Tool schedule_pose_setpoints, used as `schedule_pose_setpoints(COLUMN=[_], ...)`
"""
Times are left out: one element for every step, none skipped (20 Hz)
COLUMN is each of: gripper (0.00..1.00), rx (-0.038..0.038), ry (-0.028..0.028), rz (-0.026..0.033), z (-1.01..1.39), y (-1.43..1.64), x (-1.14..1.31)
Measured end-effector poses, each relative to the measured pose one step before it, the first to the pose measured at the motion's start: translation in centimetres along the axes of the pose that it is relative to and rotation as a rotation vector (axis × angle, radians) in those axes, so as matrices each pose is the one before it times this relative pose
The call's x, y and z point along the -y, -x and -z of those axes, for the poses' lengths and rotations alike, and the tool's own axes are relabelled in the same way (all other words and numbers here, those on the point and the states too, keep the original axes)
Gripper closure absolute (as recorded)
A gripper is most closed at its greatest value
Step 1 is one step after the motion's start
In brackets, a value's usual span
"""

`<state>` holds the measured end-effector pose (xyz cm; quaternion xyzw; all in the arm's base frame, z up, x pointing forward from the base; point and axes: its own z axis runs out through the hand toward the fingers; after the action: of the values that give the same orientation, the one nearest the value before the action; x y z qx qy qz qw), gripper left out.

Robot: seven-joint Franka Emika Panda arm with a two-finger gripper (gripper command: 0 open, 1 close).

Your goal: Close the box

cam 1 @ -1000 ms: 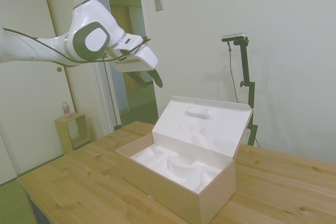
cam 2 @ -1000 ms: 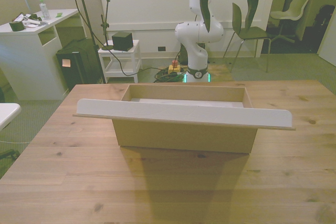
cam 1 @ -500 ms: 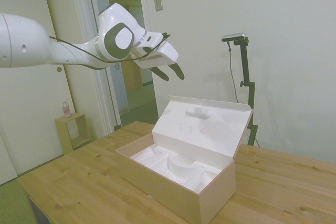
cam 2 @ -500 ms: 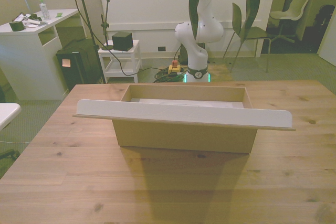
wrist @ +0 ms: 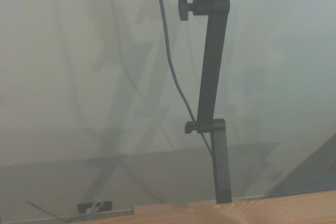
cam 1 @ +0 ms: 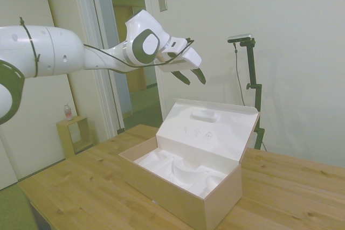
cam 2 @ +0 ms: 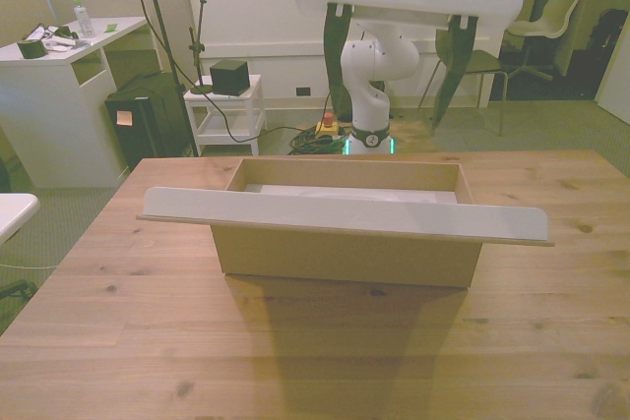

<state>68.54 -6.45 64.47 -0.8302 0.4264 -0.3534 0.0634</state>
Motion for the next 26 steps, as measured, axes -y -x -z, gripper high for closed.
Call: schedule_pose_setpoints(gripper=[0.00, 0.00, 0.00, 0.00, 0.00, 0.00, 0.00, 0.00, 0.00, 0.00, 0.00, 0.00, 0.00, 0.00, 0.00, 0.00, 0.00, 0.00, 0.00, 0.00, 0.00, 0.00, 0.00, 0.00, 0.00, 0.00], rx=[0.00280, 0.00238, 0.00279, 0.00458, 0.00646, 0.00703, 0.00837, 0.00698, 0.00473, 0.00323, 0.00461, 0.00465, 0.01422, 0.02885, 0.04227, 0.04199, 0.02960, 0.02896, 0.01886, 0.01377, 0.01301, 0.02767, 0.04654, 0.04536, 0.03590, 0.02642], ry=[0.00580, 0.00733, 0.00690, 0.00793, 0.00763, 0.00711, 0.00731, 0.00921, 0.00915, 0.00838, 0.01067, 0.01052, 0.01728, 0.02365, 0.02209, 0.00970, -0.01300, -0.01099, -0.00690, -0.00833, -0.00671, 0.00713, 0.02795, 0.02561, 0.01635, 0.00903], rz=[-0.00132, -0.00205, -0.00229, -0.00197, -0.00178, -0.00244, -0.00260, -0.00092, -0.00028, -0.00060, -0.00087, -0.00122, -0.00246, -0.00104, -0.00389, -0.00572, -0.00127, -0.00451, -0.00705, -0.00957, -0.00710, -0.00738, -0.01283, -0.01172, -0.00596, -0.00360], z=[-0.856, -0.831, -0.789, -0.783, -0.758, -0.820, -0.856, -0.967, -0.982, -1.040, -1.026, -0.950, -0.945, -0.954, -0.884, -0.609, 0.017, 0.233, 0.369, 0.556, 0.811, 0.752, 0.523, 0.853, 1.012, 1.044], y=[-0.234, -0.247, -0.242, -0.216, -0.133, -0.080, -0.044, -0.012, -0.027, -0.024, -0.024, -0.058, -0.019, 0.072, 0.077, -0.163, -0.438, -0.340, -0.210, -0.097, 0.050, 0.470, 0.826, 1.173, 1.290, 1.344], x=[0.094, 0.100, 0.150, 0.192, 0.248, 0.253, 0.223, 0.149, 0.079, -0.010, -0.119, -0.190, -0.328, -0.445, -0.521, -0.493, -0.229, -0.207, -0.143, -0.085, -0.092, -0.212, -0.507, -0.417, -0.254, -0.196])
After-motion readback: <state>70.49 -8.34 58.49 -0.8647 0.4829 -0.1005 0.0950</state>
